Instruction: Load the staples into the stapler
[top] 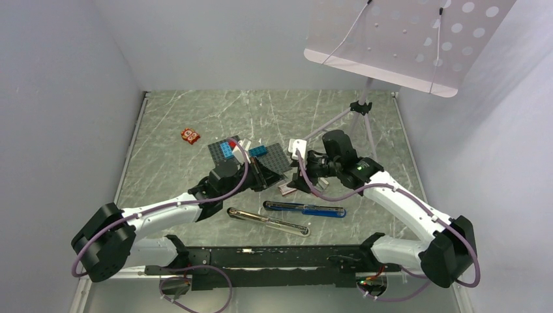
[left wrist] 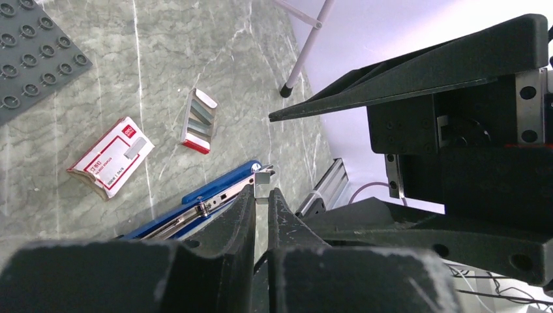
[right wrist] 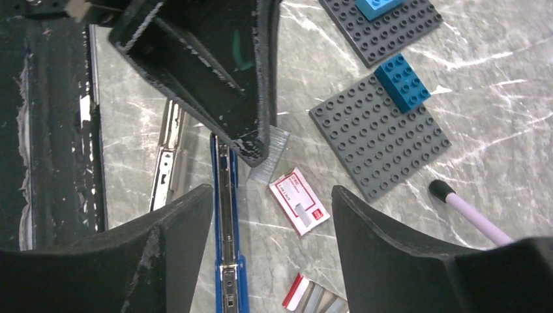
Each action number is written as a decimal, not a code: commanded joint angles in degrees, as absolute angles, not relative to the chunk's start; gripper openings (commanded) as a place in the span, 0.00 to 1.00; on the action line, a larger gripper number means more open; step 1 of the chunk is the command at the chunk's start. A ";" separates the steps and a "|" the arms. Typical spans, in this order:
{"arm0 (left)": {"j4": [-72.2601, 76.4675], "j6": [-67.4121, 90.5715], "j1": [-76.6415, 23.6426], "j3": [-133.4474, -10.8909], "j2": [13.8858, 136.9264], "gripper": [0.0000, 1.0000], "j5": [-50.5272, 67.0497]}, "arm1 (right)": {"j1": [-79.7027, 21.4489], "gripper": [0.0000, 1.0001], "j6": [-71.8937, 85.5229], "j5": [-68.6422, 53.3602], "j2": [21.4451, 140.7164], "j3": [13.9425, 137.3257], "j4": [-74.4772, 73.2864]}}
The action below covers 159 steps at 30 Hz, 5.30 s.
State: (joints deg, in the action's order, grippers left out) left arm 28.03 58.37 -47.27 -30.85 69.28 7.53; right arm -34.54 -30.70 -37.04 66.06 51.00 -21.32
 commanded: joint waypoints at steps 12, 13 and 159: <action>31.30 60.81 -48.57 -31.45 70.26 0.07 4.51 | -37.50 0.55 -25.92 -29.23 69.96 51.15 -15.60; 31.45 60.89 -48.60 -31.48 70.35 0.07 4.62 | -37.59 0.53 -25.88 -29.15 70.05 51.15 -15.50; 44.16 10.47 -49.00 -18.31 50.89 0.02 34.29 | -30.91 0.58 -35.17 -67.18 62.65 51.46 -26.88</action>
